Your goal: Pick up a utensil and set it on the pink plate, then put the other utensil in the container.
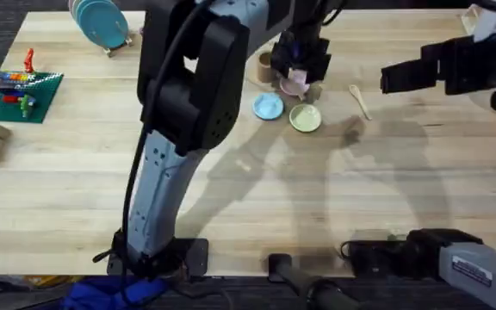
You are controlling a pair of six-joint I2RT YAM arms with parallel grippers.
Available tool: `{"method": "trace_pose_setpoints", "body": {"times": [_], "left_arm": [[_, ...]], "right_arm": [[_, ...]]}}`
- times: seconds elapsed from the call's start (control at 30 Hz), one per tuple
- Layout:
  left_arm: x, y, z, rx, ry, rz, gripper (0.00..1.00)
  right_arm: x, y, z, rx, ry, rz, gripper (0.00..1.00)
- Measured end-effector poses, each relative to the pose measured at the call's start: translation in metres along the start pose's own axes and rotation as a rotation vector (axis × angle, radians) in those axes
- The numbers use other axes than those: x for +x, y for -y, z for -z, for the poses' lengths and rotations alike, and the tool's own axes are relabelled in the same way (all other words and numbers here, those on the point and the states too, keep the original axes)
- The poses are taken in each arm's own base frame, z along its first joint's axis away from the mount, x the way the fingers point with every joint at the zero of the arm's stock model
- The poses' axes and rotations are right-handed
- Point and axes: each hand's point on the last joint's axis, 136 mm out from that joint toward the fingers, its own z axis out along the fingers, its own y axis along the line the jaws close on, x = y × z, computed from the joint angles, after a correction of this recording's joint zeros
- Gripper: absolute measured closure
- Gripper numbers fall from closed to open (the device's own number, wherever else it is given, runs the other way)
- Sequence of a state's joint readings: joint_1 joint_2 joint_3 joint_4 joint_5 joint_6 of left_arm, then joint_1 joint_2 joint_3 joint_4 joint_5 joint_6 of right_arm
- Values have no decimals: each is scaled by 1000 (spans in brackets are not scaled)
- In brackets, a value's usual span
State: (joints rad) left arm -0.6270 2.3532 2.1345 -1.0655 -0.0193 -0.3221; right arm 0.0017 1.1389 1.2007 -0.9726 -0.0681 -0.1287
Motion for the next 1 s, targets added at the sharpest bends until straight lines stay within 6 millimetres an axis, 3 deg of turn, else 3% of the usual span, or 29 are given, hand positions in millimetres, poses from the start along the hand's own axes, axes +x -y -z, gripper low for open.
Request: {"method": "trace_pose_setpoints", "body": {"times": [0.03,0.1,0.17,0.47,0.57,1.0], "left_arm": [[-4,2,5,4,11,-1,482],[-10,5,16,13,27,-7,353],[-17,9,30,25,45,-11,289],[-21,12,76,42,52,-44,183],[-20,13,80,42,52,-70,132],[7,5,84,-12,-51,-160,129]], "right_arm": [[0,0,0,0,0,0,3],[0,0,0,0,0,0,3],[0,0,0,0,0,0,3],[0,0,0,0,0,0,3],[0,0,0,0,0,0,3],[0,0,0,0,0,0,3]]}}
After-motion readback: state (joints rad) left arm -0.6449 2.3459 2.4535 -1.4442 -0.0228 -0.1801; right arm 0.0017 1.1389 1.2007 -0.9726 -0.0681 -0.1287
